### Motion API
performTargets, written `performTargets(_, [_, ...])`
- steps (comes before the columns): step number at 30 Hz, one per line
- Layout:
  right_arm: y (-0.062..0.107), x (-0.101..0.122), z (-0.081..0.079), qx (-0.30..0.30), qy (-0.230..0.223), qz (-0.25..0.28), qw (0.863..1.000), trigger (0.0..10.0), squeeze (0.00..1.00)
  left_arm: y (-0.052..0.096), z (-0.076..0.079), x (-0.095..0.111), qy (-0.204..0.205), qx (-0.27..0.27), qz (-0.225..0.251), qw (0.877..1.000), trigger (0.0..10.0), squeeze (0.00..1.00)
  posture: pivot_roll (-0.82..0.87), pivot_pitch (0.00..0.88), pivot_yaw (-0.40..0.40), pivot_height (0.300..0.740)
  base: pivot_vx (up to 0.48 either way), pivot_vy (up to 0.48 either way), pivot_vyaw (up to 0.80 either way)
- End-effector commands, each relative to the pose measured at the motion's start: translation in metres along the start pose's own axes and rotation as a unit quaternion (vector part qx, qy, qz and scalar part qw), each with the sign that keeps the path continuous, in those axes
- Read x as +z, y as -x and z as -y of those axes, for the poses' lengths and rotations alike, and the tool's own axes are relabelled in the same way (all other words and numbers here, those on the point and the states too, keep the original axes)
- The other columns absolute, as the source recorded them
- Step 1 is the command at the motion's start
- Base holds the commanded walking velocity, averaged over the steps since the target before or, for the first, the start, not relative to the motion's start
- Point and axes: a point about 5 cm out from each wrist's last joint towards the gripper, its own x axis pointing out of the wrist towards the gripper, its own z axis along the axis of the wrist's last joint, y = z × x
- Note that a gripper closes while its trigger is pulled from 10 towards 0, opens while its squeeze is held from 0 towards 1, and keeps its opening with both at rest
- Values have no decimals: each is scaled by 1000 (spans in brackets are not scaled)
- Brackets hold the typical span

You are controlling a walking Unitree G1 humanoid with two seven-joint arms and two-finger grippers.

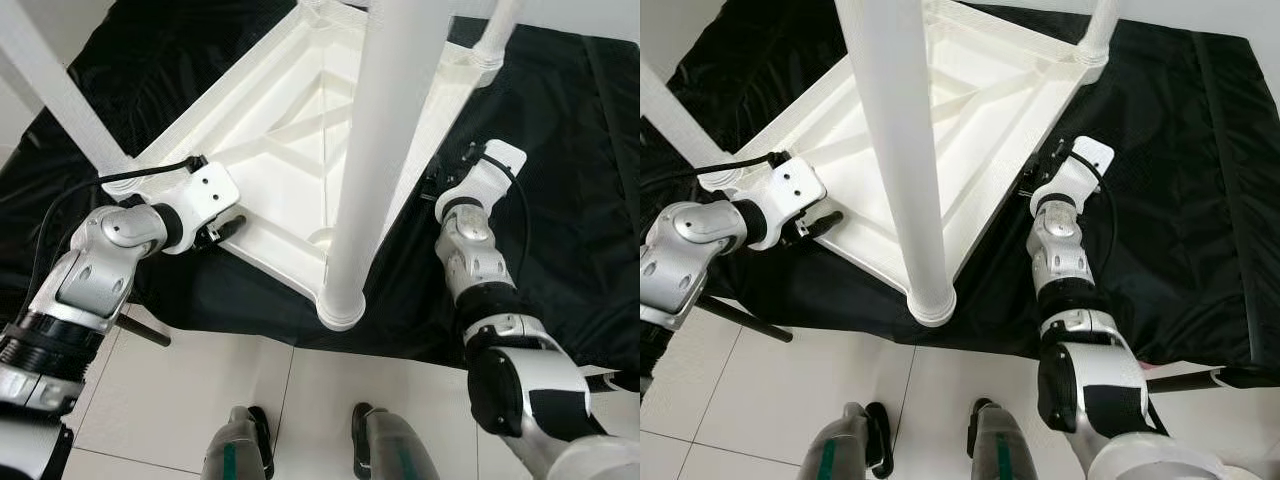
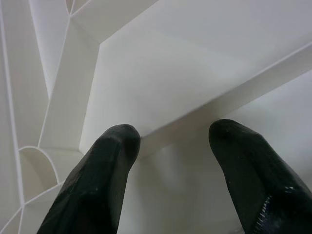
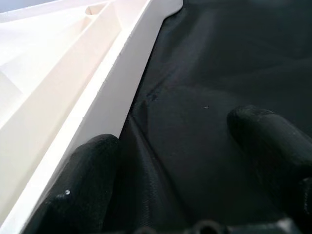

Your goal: Building children table

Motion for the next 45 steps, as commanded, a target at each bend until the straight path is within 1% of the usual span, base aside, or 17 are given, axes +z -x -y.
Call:
performTargets(1, [0, -1, -11, 28, -3, -3, 1000, 10000, 0, -8, 46, -31, 54, -174, -62, 981, 10000, 0, 104, 211, 40, 740, 0, 0, 0])
performTargets(7, [-5, 6, -21, 67, -11, 2, 998, 10000, 0, -3, 52, -22, 62, -171, -51, 982, 10000, 0, 112, 212, 41, 740, 0, 0, 0])
performTargets(10, [-6, 10, -38, 135, -24, -1, 991, 10000, 0, -1, 56, -11, 79, -164, -33, 983, 10000, 0, 114, 213, 44, 740, 0, 0, 0])
performTargets(13, [-5, 10, -46, 161, -19, -6, 987, 10000, 0, -1, 58, -6, 84, -160, -25, 983, 10000, 0, 114, 212, 42, 740, 0, 0, 0])
performTargets(17, [-4, 11, -52, 187, -22, -3, 982, 10000, 0, -1, 57, -2, 87, -150, -22, 985, 10000, 0, 114, 212, 41, 740, 0, 0, 0])
performTargets(20, [-3, 14, -60, 220, -29, 3, 975, 10000, 0, -5, 49, 14, 106, -112, 15, 988, 10000, 0, 104, 206, 44, 740, 0, 0, 0])
performTargets(22, [-3, 15, -60, 223, -22, 8, 974, 10000, 0, -7, 45, 18, 111, -101, 25, 988, 10000, 0, 100, 203, 44, 740, 0, 0, 0])
performTargets(27, [-4, 16, -60, 228, -19, 10, 974, 10000, 0, -8, 43, 24, 120, -91, 33, 988, 10000, 0, 98, 202, 42, 740, 0, 0, 0])
performTargets(28, [-5, 18, -54, 210, -23, 21, 977, 10000, 0, -9, 35, 34, 138, -66, 62, 986, 10000, 0, 92, 194, 37, 740, 0, 0, 0])
performTargets(31, [-6, 18, -51, 202, -26, 25, 979, 10000, 0, -10, 31, 37, 149, -56, 71, 985, 10000, 0, 92, 194, 37, 740, 0, 0, 0])
performTargets(34, [-9, 25, -37, 161, -20, 58, 985, 10000, 0, -10, 15, 41, 166, -9, 90, 982, 10000, 0, 81, 185, 27, 740, 0, 0, 0])
performTargets(35, [-9, 25, -37, 161, -20, 58, 985, 10000, 0, -10, 15, 41, 166, -9, 90, 982, 10000, 0, 81, 185, 27, 740, 0, 0, 0])
performTargets(38, [-9, 29, -27, 135, -9, 88, 987, 10000, 0, -7, 4, 41, 184, 23, 100, 978, 10000, 0, 66, 173, 17, 740, 0, 0, 0])
performTargets(39, [-9, 29, -27, 135, -9, 88, 987, 10000, 0, -7, 4, 41, 184, 23, 100, 978, 10000, 0, 66, 173, 17, 740, 0, 0, 0])
performTargets(41, [-2, 28, -24, 141, -2, 118, 983, 10000, 0, -1, -10, 39, 198, 56, 106, 973, 10000, 0, 57, 157, 4, 740, 0, 0, 0])
performTargets(43, [-2, 28, -24, 141, -2, 118, 983, 10000, 0, -1, -10, 39, 198, 56, 106, 973, 10000, 0, 57, 157, 4, 740, 0, 0, 0])
performTargets(45, [2, 27, -23, 145, 1, 129, 981, 10000, 0, 2, -15, 38, 200, 72, 111, 971, 10000, 0, 55, 149, -3, 740, 0, 0, 0])
